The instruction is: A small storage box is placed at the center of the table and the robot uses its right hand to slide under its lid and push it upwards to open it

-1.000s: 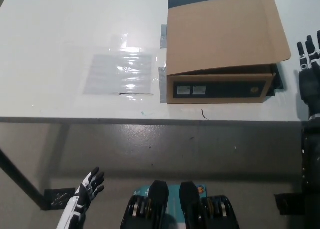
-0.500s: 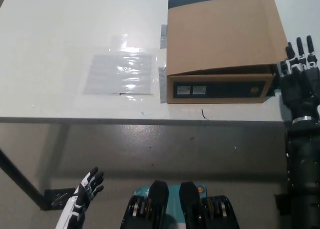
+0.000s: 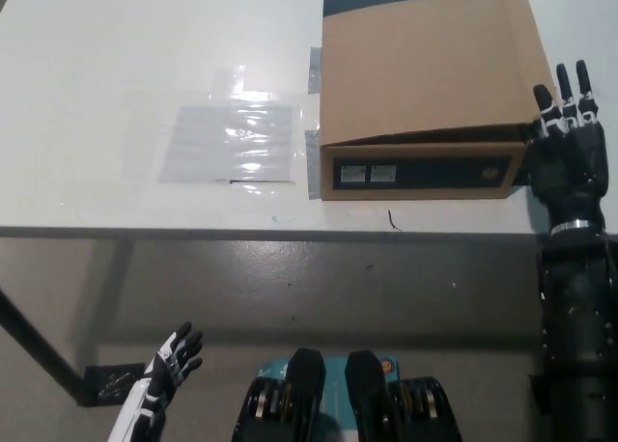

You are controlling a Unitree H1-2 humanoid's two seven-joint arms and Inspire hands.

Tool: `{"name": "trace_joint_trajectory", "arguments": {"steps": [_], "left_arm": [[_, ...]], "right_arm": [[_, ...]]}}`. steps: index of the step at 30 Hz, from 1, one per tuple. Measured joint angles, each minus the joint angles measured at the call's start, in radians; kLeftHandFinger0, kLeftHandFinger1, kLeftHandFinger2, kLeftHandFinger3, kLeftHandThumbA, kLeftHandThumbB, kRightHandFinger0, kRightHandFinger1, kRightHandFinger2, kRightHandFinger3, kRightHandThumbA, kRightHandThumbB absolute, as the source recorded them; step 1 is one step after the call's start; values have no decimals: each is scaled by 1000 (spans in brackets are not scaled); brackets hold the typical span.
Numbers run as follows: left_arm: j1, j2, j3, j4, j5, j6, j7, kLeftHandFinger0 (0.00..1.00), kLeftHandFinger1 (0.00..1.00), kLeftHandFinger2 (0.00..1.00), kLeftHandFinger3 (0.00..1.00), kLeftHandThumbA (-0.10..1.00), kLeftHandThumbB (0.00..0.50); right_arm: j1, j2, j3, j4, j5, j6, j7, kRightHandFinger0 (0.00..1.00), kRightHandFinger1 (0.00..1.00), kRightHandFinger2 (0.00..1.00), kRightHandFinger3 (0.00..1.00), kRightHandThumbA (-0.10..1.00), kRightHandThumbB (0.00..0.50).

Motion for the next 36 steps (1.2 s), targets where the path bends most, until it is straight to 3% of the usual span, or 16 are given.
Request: {"name": "trace_joint_trajectory", "arguments": {"steps": [13, 26, 29, 36], "left_arm": [[-1, 0, -1, 14, 0, -11, -7, 1000, 1000, 1000, 1000, 1000, 298], [-1, 0, 0, 16, 0, -17, -9, 1000, 1000, 1000, 1000, 1000, 305], [0, 0, -1, 16, 0, -17, -9, 1000, 1000, 1000, 1000, 1000, 320], [0, 0, -1, 16, 0, -17, -9, 1000, 1000, 1000, 1000, 1000, 317]], "right_arm": [[0, 13, 30, -165, -16, 41, -42, 1000, 1000, 1000, 1000, 1000, 377], [-1, 55, 31, -136, -12, 52, -55, 1000, 1000, 1000, 1000, 1000, 363], [-6, 77, 29, -93, -9, 52, -55, 1000, 1000, 1000, 1000, 1000, 325], [-43, 115, 17, 8, -6, 40, -49, 1000, 1000, 1000, 1000, 1000, 359]]}}
